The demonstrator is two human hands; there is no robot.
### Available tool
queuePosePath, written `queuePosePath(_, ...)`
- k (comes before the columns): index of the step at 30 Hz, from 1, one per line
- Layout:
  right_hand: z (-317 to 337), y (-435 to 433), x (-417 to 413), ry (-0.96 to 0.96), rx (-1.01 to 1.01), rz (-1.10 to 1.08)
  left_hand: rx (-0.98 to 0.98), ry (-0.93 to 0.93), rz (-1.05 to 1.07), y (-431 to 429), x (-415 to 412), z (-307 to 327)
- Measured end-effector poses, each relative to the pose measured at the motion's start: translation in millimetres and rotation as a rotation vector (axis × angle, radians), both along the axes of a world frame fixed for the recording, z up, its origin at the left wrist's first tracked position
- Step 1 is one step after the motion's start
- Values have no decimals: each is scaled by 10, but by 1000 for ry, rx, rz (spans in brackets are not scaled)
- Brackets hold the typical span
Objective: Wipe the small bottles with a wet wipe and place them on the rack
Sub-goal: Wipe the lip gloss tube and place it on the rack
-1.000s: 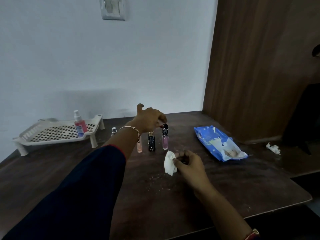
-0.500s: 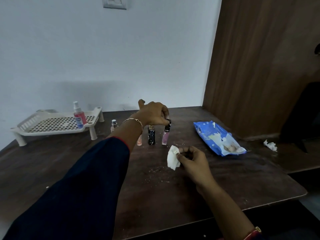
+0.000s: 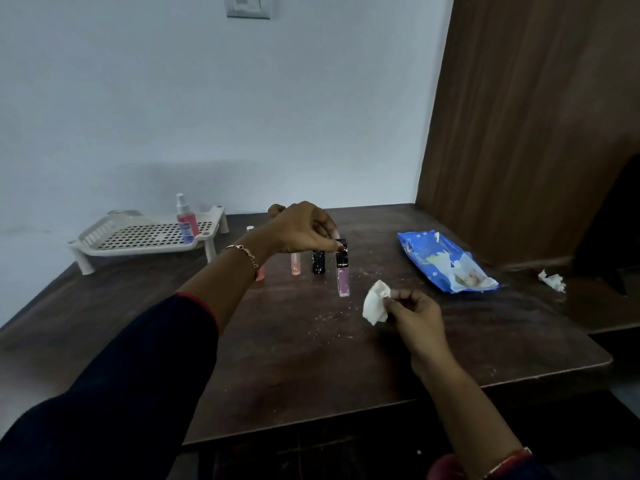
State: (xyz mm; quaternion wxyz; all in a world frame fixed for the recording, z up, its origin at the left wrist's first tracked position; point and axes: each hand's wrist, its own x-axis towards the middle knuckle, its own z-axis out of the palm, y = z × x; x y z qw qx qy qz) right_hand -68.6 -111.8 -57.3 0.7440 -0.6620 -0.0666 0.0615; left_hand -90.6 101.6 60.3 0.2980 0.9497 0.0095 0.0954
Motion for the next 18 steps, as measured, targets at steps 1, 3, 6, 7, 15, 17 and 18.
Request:
queuePosePath(1,2,-2,-33,-2,3,-5,-11,5,-13,-11,-86,-21)
queuePosePath(3,11,-2,-94,-19,-2,-5,-58,-1,-34,-53,-241,-64)
queuePosePath(6,21,16,-205,-32,28,15,-128,-16,-56,-134,-422,-143)
queuePosePath(7,18,21,-230,-33,38,20,-135,-22,-61,-161,-454,-169)
queuePosePath(15,-3,16,-334,-9,55,71,38,-151,-72,-304,-580,-282)
queuePosePath(17,-9,10,-324,-8,53,63,198,-229,-34,-299,-600,-344)
queuePosePath(18,-12,6,-315,-11,52,54,275,-269,-13,-300,-617,-377)
